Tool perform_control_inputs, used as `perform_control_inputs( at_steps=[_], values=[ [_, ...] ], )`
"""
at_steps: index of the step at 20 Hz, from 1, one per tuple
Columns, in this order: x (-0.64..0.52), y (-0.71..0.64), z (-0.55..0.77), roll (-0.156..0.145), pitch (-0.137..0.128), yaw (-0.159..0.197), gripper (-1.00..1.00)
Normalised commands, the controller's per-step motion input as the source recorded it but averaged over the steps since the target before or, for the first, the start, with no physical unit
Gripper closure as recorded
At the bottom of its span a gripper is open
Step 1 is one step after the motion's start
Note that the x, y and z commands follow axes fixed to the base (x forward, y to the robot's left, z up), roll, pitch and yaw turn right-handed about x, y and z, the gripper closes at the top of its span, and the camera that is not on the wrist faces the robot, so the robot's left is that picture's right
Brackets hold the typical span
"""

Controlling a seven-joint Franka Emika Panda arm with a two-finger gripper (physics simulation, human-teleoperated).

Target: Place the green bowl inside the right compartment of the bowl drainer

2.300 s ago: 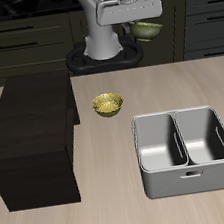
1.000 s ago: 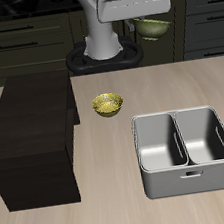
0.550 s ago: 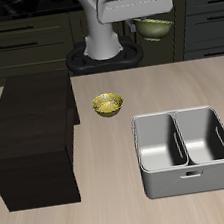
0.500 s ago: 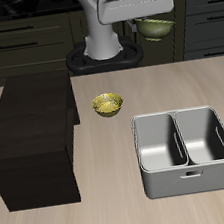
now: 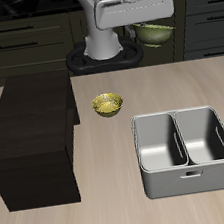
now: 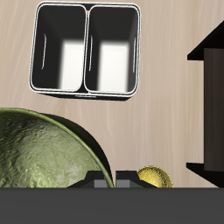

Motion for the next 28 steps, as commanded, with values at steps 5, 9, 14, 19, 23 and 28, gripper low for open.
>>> perform_control_inputs(
  at_steps=[5, 9, 14, 19, 23, 28],
  values=[
    [0.31, -0.09, 0.01, 0.017, -0.021, 0.046, 1.0],
    [0.26, -0.01, -0.09, -0.012, 0.019, 0.018, 1.0],
    [0.28, 0.03, -0.09, -0.02, 0.028, -0.02, 1.0],
    [0.2, 0.05, -0.12, 0.018, 0.013, -0.003, 1.0],
    [0.23, 0.12, -0.1, -0.002, 0.005, 0.015, 1.0],
    [0.22, 0.05, 0.03, 0.003, -0.01, -0.015, 1.0]
  ],
)
